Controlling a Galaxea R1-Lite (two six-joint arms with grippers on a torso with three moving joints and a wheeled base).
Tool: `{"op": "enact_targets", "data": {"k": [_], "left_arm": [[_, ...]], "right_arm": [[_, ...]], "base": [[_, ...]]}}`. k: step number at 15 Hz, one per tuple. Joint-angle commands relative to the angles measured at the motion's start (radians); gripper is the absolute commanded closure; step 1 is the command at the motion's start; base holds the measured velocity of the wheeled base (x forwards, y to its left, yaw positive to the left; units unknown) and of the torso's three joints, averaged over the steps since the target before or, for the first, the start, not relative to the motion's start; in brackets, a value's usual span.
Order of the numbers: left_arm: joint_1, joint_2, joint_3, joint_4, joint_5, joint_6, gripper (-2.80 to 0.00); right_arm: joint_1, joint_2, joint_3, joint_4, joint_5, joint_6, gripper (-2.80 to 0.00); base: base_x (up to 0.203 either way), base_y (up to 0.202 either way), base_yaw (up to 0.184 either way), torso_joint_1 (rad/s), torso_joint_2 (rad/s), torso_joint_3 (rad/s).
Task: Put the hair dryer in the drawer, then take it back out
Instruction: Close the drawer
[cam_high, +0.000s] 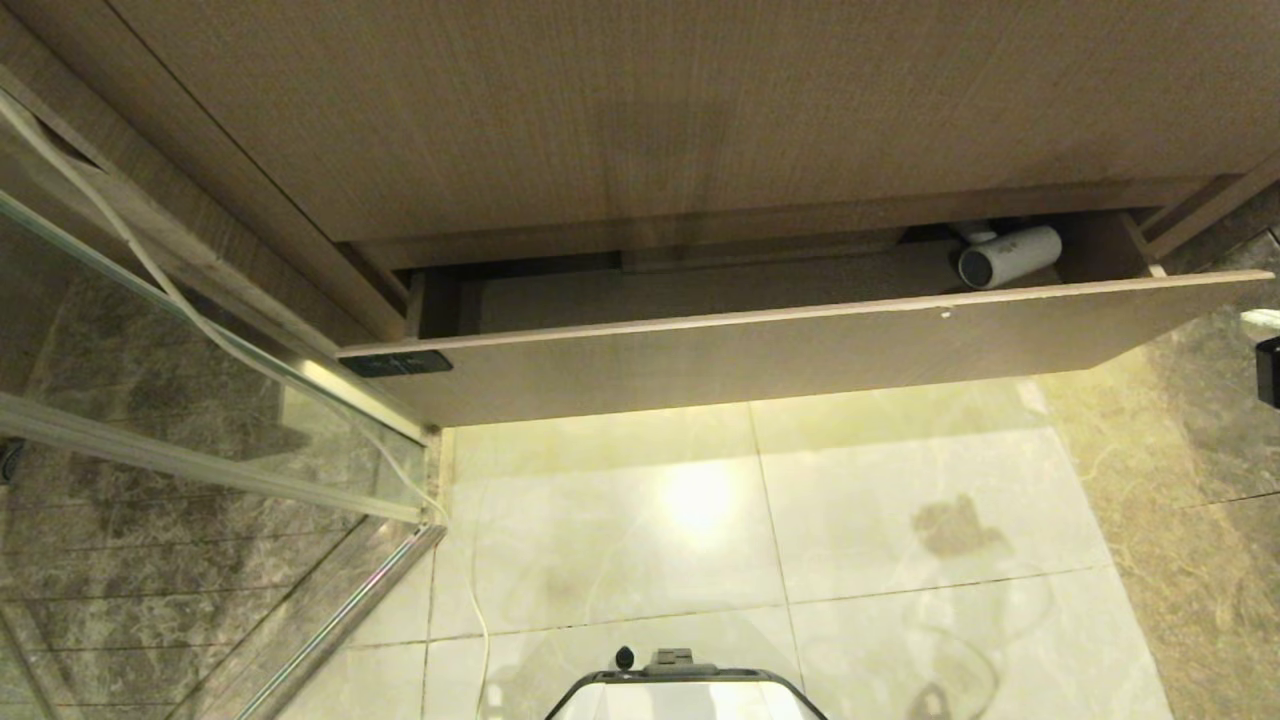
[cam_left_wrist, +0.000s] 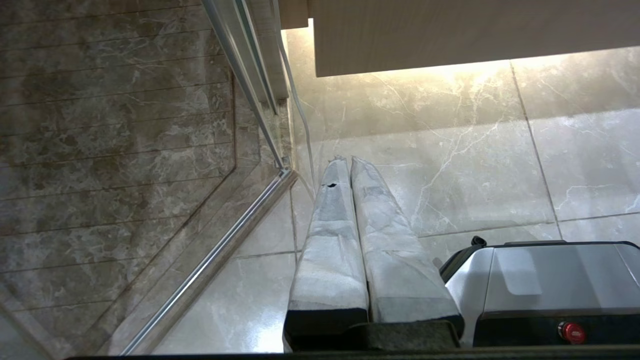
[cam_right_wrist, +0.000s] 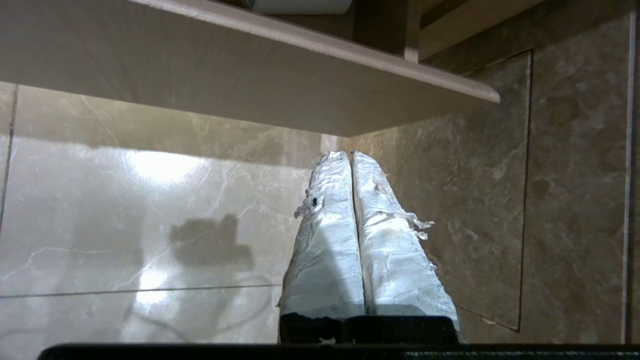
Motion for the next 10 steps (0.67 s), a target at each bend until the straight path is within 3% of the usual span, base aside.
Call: {"op": "enact_targets", "data": {"k": [1, 4, 10], "left_arm": [[0.001, 0.0, 0.0, 0.0, 0.0, -0.001, 0.0], [0.001, 0.0, 0.0, 0.0, 0.0, -0.002, 0.0], [0.001, 0.0, 0.0, 0.0, 0.0, -0.001, 0.0]], "right_arm": [[0.0, -0.029, 0.026, 0.0, -0.001, -0.003, 0.0], [0.003, -0.016, 0.045, 0.027, -0.048, -0.008, 0.0], [0.01, 0.171, -0.033, 0.016, -0.052, -0.01, 0.0]], "base": [[0.0, 0.0, 0.0, 0.0, 0.0, 0.0], [0.0, 0.0, 0.0, 0.0, 0.0, 0.0], [0.0, 0.0, 0.0, 0.0, 0.0, 0.0]]}}
